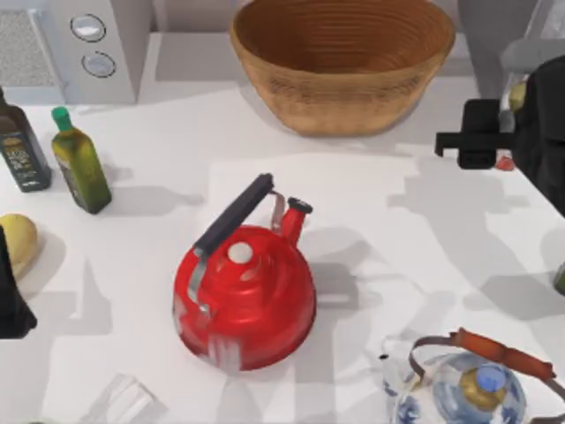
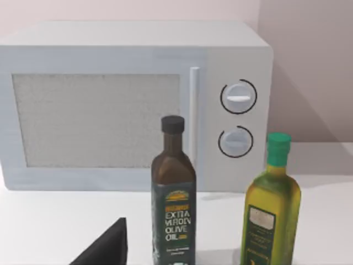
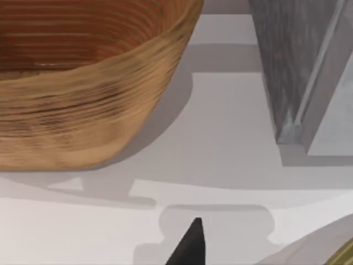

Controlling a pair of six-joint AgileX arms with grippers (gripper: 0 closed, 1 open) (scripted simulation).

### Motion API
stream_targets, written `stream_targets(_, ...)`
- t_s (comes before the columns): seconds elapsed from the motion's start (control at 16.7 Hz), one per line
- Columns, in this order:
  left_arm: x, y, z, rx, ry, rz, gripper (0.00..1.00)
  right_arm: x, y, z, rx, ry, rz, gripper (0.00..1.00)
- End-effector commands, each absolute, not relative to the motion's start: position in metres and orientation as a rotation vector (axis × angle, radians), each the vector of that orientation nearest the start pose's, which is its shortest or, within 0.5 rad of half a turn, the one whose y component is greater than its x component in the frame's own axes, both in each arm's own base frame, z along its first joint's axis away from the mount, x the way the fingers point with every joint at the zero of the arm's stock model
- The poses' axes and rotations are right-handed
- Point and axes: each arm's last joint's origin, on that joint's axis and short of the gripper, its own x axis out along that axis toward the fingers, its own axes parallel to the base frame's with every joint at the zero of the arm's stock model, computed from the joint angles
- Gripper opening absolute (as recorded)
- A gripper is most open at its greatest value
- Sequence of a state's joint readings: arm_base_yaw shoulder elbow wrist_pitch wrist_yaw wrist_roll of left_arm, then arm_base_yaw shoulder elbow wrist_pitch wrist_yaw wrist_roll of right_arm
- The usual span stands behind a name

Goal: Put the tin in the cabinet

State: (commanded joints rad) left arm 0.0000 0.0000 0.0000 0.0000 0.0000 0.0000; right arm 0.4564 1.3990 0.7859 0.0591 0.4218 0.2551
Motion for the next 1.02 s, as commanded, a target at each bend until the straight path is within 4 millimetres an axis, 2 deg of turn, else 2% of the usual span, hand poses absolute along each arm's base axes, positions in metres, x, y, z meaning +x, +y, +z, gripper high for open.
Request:
stream_targets(0.18,0.106,-0.001,0.160,0.000,0.000,0.000,1.00,0.261,0.098,0.216,-0.001,0.497,-0.064,0.00)
stream_targets(0.3,0.106,-0.001,0.160,0.000,0.000,0.000,1.00,0.245,0.077,0.219,0.002,0.477,-0.087,0.00)
stream_targets(0.48,0.106,-0.001,0.160,0.000,0.000,0.000,1.00,0.209,0.048,0.226,0.025,0.397,-0.093,0.00)
stream_targets(0.66,0.106,-0.001,0.160,0.000,0.000,0.000,1.00,0.164,0.024,0.227,0.053,0.256,-0.073,0.00)
stream_targets(0.84,0.106,-0.001,0.160,0.000,0.000,0.000,1.00,0.128,0.010,0.212,0.056,0.115,-0.045,0.00)
stream_targets(1.02,0.106,-0.001,0.160,0.000,0.000,0.000,1.00,0.111,0.003,0.186,0.033,0.036,-0.022,0.00)
